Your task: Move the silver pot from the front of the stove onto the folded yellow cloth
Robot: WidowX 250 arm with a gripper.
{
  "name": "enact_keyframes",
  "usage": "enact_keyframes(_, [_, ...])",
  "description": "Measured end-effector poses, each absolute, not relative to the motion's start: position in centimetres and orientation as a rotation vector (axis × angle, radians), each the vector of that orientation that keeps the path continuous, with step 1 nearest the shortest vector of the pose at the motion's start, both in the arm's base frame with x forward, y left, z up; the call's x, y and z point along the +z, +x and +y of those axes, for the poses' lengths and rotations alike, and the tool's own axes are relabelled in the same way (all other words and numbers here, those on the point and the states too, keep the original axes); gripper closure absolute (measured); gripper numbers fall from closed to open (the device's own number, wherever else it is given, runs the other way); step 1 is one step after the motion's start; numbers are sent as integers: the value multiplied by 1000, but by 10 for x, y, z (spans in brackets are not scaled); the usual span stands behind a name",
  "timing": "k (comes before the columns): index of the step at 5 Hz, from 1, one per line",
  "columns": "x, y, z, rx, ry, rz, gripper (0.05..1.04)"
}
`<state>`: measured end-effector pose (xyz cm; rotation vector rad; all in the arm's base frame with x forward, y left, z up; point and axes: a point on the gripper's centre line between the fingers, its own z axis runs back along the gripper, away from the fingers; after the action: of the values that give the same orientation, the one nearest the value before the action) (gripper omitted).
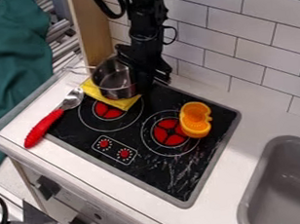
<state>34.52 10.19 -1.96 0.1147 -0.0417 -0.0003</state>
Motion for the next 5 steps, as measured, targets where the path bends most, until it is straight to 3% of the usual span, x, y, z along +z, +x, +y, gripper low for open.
enact_keyframes(1, [-24,350,101,14,101,-40,995])
enact_keyframes(2, [-30,347,98,103,63,-37,835])
enact_keyframes(4, [-33,339,81,94,36,-24,246])
enact_keyframes(5, [-5,334,67,66,40,-97,69])
